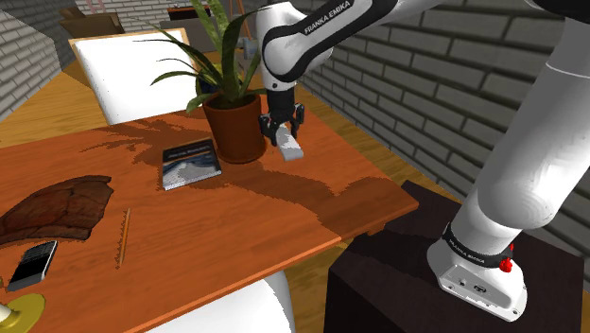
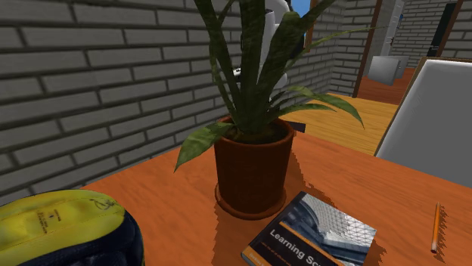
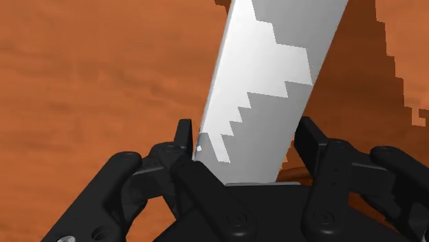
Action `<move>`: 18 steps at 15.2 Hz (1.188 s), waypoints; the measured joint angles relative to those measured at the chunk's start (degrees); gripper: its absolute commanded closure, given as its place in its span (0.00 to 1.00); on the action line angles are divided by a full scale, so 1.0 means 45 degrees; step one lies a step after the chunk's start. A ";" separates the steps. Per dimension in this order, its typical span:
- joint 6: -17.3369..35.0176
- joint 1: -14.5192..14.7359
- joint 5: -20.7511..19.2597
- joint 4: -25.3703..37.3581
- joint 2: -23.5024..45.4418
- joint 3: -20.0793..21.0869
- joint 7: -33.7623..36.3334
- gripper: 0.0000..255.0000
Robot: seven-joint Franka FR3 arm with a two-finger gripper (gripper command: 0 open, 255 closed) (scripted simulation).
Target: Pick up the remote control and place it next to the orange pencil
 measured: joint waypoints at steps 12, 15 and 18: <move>-0.1066 0.2016 -0.0665 0.2140 0.1810 0.1631 0.3944 1.00; -0.0783 0.2599 -0.0899 0.2864 0.2361 0.1999 0.4846 1.00; -0.0855 0.3195 -0.1306 0.3924 0.3236 0.2227 0.5764 1.00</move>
